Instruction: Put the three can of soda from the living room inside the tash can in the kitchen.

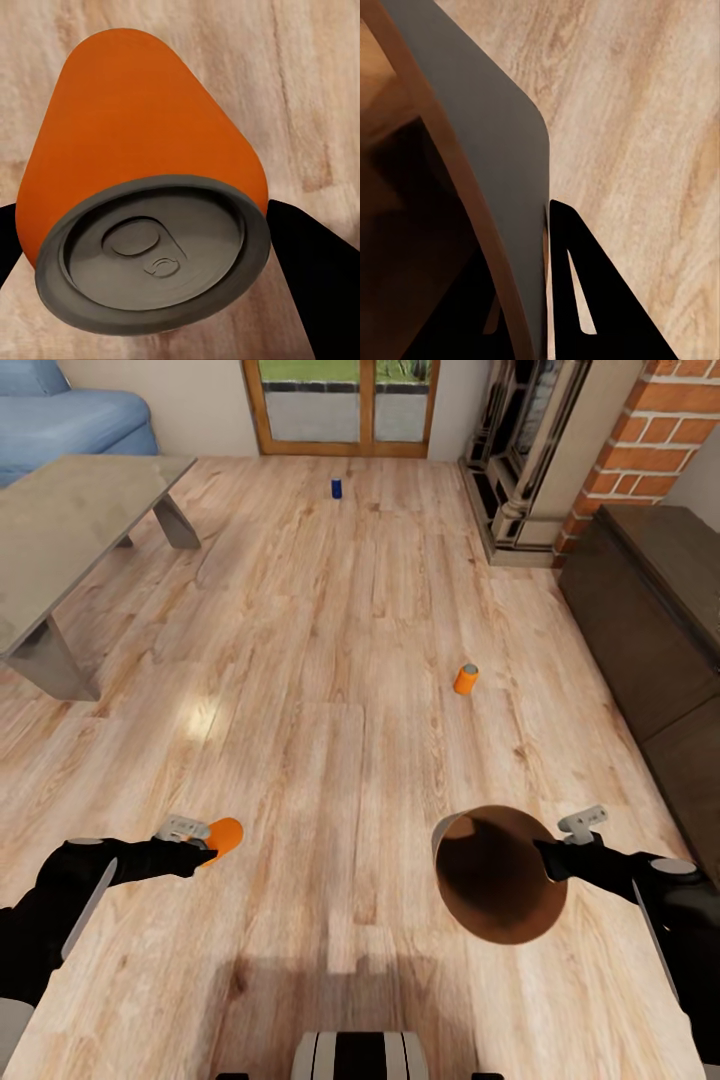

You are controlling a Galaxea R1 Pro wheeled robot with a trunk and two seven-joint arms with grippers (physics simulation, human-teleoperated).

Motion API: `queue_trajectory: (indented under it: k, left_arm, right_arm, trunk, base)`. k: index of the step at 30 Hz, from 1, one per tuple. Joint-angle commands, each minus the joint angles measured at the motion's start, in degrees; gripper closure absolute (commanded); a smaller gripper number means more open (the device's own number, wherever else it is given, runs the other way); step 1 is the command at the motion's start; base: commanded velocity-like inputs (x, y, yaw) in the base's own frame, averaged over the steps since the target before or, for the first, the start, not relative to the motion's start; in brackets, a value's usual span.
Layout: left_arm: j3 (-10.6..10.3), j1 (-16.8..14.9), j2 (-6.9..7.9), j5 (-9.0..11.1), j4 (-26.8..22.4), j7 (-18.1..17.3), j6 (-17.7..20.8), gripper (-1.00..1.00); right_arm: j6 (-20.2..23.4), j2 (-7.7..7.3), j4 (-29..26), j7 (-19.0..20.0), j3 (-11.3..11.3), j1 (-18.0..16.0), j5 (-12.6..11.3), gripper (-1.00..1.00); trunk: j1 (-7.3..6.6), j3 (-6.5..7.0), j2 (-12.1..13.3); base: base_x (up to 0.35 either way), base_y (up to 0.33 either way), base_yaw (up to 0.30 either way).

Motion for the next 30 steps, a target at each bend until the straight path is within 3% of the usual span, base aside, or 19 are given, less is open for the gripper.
queue_trajectory:
  k: [1,15,21,26,30]
  left_arm:
    - [-0.01,0.01,-0.02,-0.03,0.01,0.05,0.03,1.00]
    - [-0.07,0.01,-0.43,0.03,-0.09,-0.37,0.55,1.00]
    - [-0.20,0.01,-0.46,0.14,-1.89,-2.30,1.88,1.00]
    - [-0.16,-0.05,-0.45,0.17,-6.49,-9.32,7.70,1.00]
    - [-0.08,-0.55,-0.29,0.20,-8.18,-16.40,11.35,1.00]
  right_arm:
    - [0.30,-0.05,-0.01,0.43,-0.04,0.20,-0.89,1.00]
    - [0.62,0.24,0.03,0.37,0.03,0.30,-1.26,1.00]
    - [1.04,0.10,0.02,0.48,0.01,0.30,-1.34,1.00]
    - [2.85,0.24,0.04,1.00,0.54,0.01,-1.32,1.00]
    - [9.60,0.23,0.09,3.13,0.94,-0.83,-1.16,1.00]
  trunk:
    - [-0.23,0.19,0.41]
    - [-3.30,2.70,6.03]
    - [-3.30,2.70,6.03]
    - [-3.30,2.70,6.03]
    - [-3.30,2.70,6.03]
  base:
    - [0.000,0.000,0.000]
    - [0.000,0.000,0.000]
    - [0.000,0.000,0.000]
    - [0.000,0.000,0.000]
    - [0.000,0.000,0.000]
